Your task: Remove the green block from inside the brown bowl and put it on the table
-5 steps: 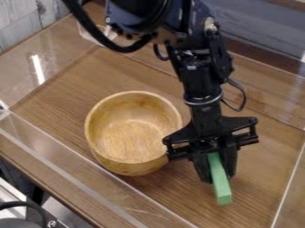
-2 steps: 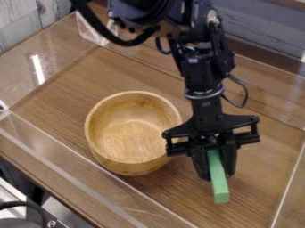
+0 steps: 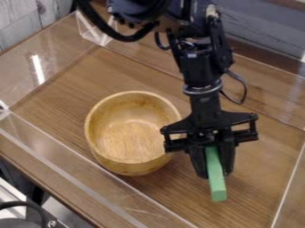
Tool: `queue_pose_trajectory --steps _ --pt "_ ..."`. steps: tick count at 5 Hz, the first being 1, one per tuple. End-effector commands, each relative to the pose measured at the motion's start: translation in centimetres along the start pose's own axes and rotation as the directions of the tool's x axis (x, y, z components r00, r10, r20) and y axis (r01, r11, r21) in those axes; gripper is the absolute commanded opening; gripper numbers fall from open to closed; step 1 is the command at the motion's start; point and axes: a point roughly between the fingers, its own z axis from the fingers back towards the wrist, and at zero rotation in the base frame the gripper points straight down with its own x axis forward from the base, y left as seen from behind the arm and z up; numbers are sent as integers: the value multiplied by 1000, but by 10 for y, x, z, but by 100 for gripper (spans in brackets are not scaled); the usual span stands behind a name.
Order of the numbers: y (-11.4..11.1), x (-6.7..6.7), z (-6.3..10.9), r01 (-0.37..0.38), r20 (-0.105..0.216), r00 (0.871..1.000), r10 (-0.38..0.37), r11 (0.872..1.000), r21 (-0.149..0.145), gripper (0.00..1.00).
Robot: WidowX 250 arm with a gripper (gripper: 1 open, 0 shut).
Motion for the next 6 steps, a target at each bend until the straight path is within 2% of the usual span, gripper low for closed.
queue_pose_trajectory --steps 1,6 --pt "-8 5 14 23 32 999 -22 999 -35 0" --pt "-12 -3 27 106 9 994 -106 993 -44 0"
